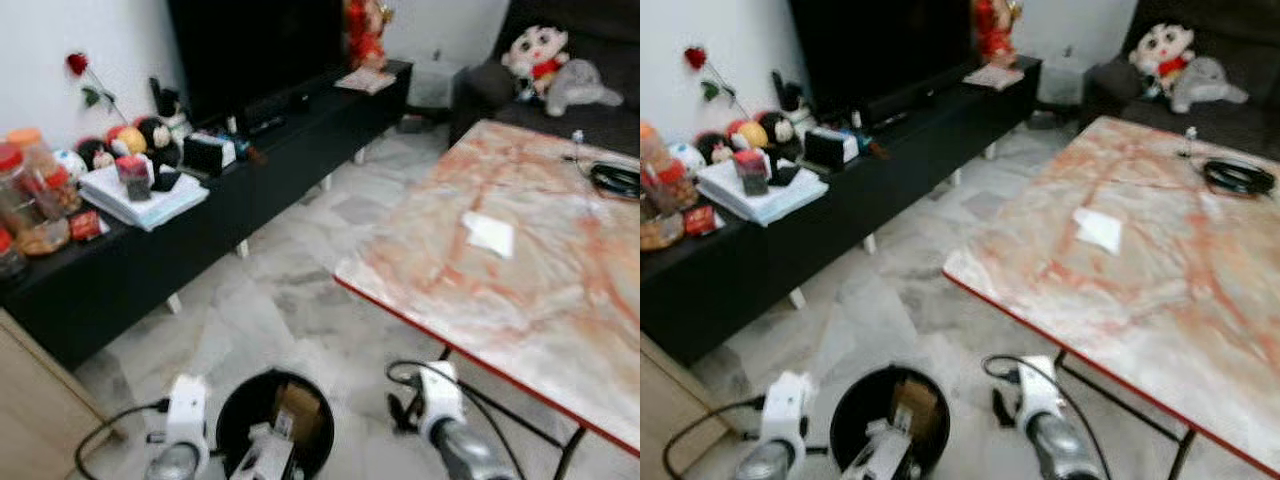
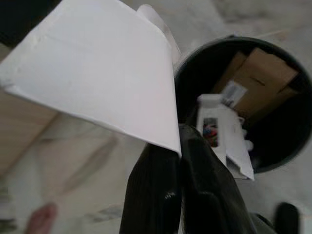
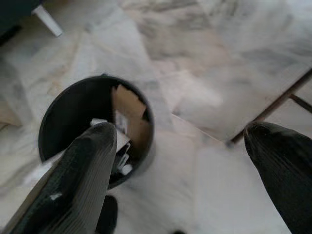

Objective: Picking trash to rubbish bin

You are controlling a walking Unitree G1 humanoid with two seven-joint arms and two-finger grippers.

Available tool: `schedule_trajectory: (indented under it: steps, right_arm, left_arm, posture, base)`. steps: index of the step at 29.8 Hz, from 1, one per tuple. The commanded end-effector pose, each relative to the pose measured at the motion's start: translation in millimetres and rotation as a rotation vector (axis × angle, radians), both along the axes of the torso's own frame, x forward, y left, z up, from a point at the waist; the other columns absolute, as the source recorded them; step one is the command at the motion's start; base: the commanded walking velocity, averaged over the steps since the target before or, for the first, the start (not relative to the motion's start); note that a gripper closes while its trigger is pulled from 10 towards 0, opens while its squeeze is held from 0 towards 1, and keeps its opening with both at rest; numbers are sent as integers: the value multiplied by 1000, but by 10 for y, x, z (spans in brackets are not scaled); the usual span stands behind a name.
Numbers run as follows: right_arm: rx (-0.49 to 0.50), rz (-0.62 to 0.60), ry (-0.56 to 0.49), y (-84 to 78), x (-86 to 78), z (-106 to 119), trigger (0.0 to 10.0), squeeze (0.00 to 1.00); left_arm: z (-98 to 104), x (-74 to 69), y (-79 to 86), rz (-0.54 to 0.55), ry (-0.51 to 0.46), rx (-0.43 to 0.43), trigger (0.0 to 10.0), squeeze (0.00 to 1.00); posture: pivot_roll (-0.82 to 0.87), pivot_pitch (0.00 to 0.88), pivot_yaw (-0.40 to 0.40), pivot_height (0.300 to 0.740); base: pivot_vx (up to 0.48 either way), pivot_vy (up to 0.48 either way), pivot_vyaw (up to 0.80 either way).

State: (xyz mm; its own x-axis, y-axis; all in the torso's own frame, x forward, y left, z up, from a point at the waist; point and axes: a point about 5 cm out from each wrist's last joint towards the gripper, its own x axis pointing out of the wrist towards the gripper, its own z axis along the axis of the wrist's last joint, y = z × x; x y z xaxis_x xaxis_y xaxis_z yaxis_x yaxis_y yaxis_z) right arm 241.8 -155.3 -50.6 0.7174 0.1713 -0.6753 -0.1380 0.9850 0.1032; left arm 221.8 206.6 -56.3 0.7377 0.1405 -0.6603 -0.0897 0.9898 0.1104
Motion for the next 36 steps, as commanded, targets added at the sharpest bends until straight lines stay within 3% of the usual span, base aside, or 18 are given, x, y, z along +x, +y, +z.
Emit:
schedule_trajectory:
  steps: [1,11,17,21,24,36]
  right_arm:
    - [-18,-8,4,-100,-17,-4,10000,0]
    - [-2,76,-39,-18,127,101,10000,0]
    - [38,186,-85,166,259,215,10000,0]
    - [48,212,-99,202,279,238,10000,0]
    - [119,264,-157,356,422,388,10000,0]
    - [194,359,-259,549,574,608,10000,0]
  left_arm:
    - [-34,-30,-67,-19,18,-19,10000,0]
    - [26,94,-152,-62,2,-44,10000,0]
    - [152,288,-233,-114,-56,-57,10000,0]
    - [177,320,-241,-116,-70,-56,10000,0]
    - [316,495,-248,-120,-128,-45,10000,0]
    - [441,638,-297,-158,-183,-32,10000,0]
  posture:
    - [-20,0,-4,740]
    - [-31,0,-6,740]
    - [-43,0,-8,740]
    - [-47,2,-9,740]
    - [-60,11,-12,740]
    - [-82,57,-31,740]
  base:
    - [0,0,0]
    - [0,0,0]
    - [0,0,0]
    - [0,0,0]
    - [0,0,0]
    - [0,0,0]
